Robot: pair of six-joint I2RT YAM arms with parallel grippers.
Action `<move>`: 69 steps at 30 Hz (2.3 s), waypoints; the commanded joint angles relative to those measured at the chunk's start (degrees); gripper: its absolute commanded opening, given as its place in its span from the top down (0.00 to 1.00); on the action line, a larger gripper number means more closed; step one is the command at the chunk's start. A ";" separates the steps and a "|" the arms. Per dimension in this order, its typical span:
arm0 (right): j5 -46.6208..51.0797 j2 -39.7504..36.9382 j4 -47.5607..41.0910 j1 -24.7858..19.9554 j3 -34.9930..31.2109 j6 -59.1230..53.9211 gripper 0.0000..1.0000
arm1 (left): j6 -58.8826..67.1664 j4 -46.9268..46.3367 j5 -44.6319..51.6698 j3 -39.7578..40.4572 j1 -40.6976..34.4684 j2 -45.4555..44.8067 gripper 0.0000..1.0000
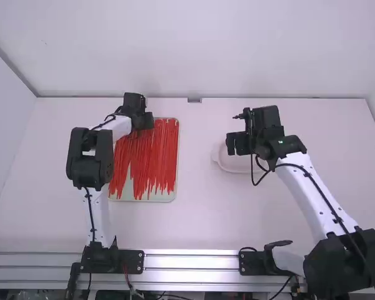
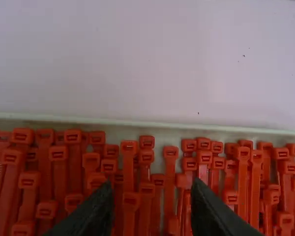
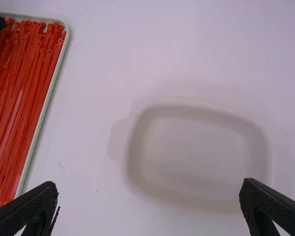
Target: Fasten the cable tie
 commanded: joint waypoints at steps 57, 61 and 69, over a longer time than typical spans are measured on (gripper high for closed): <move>0.11 0.15 -0.26 0.28 1.88 -0.13 0.01 | -1.49 3.72 -3.54 -2.62 -0.68 1.14 0.98; 0.11 0.15 -0.24 0.28 1.88 -0.15 0.01 | -1.90 4.52 -3.54 -2.62 -0.68 1.14 0.98; 0.11 0.15 -0.02 0.28 1.88 -0.13 0.01 | -1.86 2.40 -3.58 1.09 -0.68 1.09 0.98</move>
